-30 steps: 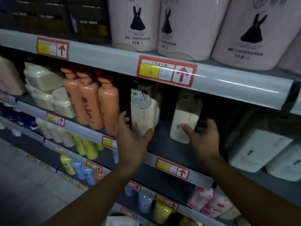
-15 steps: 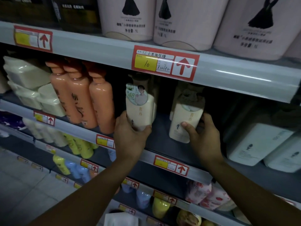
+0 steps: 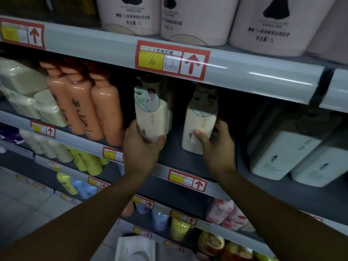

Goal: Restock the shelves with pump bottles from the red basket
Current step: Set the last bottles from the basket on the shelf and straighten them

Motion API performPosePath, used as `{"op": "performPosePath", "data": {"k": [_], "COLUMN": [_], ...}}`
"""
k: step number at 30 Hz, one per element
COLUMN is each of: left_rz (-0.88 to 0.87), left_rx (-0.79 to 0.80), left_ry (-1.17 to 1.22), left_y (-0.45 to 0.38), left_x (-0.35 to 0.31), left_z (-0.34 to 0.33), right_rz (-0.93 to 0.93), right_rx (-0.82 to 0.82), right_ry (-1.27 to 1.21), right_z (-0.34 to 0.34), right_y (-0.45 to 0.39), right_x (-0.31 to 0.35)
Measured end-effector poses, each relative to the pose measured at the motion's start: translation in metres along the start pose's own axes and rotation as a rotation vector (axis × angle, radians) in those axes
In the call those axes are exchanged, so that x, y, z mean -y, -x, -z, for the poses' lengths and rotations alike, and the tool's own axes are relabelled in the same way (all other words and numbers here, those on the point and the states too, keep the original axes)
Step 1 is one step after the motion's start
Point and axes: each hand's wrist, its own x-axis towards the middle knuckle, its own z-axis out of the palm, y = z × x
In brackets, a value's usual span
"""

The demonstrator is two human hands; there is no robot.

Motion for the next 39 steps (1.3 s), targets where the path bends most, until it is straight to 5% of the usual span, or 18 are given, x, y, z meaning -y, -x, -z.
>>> {"op": "performPosePath", "data": {"k": [8,15,18,29,39], "left_rz": [-0.073,-0.056,-0.086,-0.005,-0.013], "left_rx": [-0.194,0.305,0.359,0.222,0.1], "left_ry": [-0.103,0.05,0.028,-0.018,-0.05], "left_y": [0.054,0.147,0.165,0.178,0.185], "left_x": [-0.022,-0.098,-0.124,-0.162,-0.156], "left_z": [0.007,-0.072,-0.112,-0.195,-0.211], "right_rz": [0.024,0.14,0.044,-0.326,-0.306], "right_rx": [-0.162,-0.47,-0.554,-0.339,-0.362], "right_ry": [0.056,0.279,0.378,0.242,0.431], "right_z": [0.045,0.176,0.219,0.241,0.244], "right_y": [0.052,0.08,0.059,0.018,0.027], "right_x": [0.006,-0.015,-0.039,-0.072,-0.069]}}
